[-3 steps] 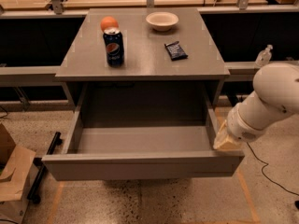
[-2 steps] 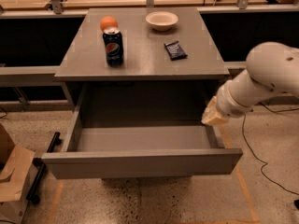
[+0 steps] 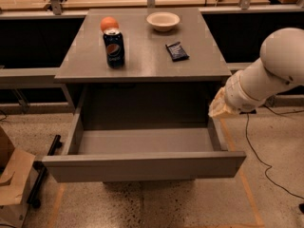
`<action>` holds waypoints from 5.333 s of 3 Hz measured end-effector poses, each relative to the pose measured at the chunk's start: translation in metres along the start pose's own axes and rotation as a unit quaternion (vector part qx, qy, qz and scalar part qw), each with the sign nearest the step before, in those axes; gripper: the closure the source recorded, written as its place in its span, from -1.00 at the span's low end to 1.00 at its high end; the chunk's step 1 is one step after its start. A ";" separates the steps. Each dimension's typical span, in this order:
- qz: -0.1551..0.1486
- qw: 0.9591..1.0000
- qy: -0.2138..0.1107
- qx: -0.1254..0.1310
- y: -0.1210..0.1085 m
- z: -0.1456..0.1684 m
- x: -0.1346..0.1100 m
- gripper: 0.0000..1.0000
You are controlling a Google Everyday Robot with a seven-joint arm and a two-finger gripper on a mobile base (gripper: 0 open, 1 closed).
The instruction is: Close top drawer
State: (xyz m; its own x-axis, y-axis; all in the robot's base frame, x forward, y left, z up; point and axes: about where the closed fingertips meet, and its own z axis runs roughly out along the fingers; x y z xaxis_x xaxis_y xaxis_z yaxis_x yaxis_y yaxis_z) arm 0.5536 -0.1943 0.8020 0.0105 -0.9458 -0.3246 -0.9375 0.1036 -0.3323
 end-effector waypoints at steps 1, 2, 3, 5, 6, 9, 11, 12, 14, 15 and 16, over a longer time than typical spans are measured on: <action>0.027 0.998 0.030 -0.045 0.055 -0.005 0.022 1.00; 0.060 0.992 0.050 -0.100 0.105 0.002 0.045 1.00; 0.089 0.979 0.066 -0.170 0.151 0.023 0.064 1.00; 0.089 0.966 0.079 -0.229 0.157 0.084 0.073 1.00; 0.090 0.966 0.078 -0.229 0.157 0.085 0.073 1.00; -0.002 0.983 0.076 -0.165 0.066 0.093 0.025 1.00; -0.010 0.992 0.044 -0.122 0.032 0.140 0.037 1.00; -0.013 0.994 0.023 -0.107 0.007 0.166 0.052 1.00; -0.011 0.993 0.036 -0.114 0.009 0.171 0.056 1.00; -0.022 0.995 0.040 -0.084 -0.014 0.178 0.064 1.00; -0.043 0.998 0.037 -0.033 -0.061 0.182 0.070 1.00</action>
Offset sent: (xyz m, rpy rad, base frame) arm -0.1567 -0.0506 -0.0930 -0.0707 0.4298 -0.1261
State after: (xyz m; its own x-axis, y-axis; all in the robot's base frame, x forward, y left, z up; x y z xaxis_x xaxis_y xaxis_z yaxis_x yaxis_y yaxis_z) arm 0.6748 -0.2107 0.6383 0.0681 -0.9705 -0.2313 -0.9550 0.0037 -0.2967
